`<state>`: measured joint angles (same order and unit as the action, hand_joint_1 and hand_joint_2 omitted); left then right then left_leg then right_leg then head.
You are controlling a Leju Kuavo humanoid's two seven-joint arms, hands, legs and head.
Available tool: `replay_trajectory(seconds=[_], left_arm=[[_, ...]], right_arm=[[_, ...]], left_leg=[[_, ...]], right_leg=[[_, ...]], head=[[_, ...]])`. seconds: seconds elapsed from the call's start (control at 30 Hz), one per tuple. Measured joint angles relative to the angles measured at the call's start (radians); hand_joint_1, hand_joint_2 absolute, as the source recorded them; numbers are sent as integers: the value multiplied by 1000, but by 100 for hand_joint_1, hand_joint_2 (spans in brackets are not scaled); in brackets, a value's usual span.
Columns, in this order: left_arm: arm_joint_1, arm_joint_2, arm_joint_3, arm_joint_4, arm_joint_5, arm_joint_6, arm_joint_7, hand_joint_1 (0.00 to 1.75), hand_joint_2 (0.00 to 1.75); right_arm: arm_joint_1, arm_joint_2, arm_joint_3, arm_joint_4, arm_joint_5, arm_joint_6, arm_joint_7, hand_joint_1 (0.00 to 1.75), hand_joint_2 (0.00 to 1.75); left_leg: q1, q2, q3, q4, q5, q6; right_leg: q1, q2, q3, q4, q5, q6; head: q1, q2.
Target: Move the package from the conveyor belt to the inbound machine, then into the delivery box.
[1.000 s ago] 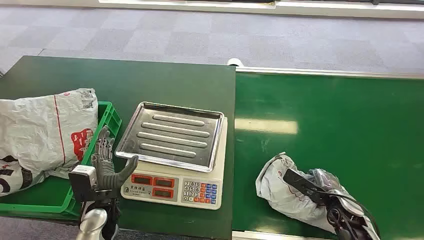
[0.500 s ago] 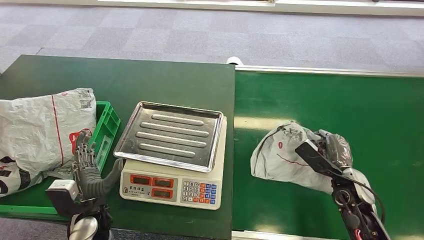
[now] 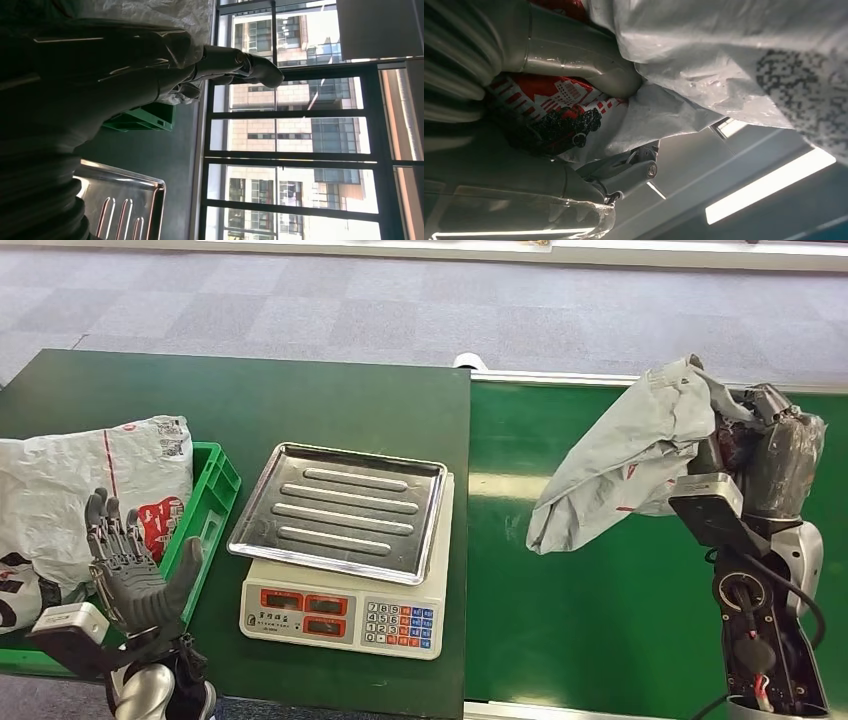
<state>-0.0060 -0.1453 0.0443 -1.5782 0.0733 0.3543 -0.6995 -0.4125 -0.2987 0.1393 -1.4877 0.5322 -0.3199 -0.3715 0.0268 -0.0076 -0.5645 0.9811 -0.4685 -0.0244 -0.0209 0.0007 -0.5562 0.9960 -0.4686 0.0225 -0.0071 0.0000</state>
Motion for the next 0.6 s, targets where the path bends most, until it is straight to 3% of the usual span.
replay_trajectory(seconds=[0.23,0.4,0.6], left_arm=[[-21,-14,6,-13,-6,-1,0,0,175],[-43,-19,8,-16,-6,-1,0,0,175],[-68,-21,7,-11,-6,-7,0,0,175]], right_arm=[[-134,41,96,-6,146,93,1,175,175],[-285,137,306,124,273,173,32,175,175],[-395,278,554,435,305,162,-16,175,175]], left_leg=[[0,3,0,0,1,0],[1,4,1,0,2,-1],[2,3,0,0,3,-2]], right_leg=[[0,2,-1,2,2,-2],[1,3,-3,4,2,-2],[2,3,-3,5,2,-2]], head=[[0,0],[0,0],[0,0]])
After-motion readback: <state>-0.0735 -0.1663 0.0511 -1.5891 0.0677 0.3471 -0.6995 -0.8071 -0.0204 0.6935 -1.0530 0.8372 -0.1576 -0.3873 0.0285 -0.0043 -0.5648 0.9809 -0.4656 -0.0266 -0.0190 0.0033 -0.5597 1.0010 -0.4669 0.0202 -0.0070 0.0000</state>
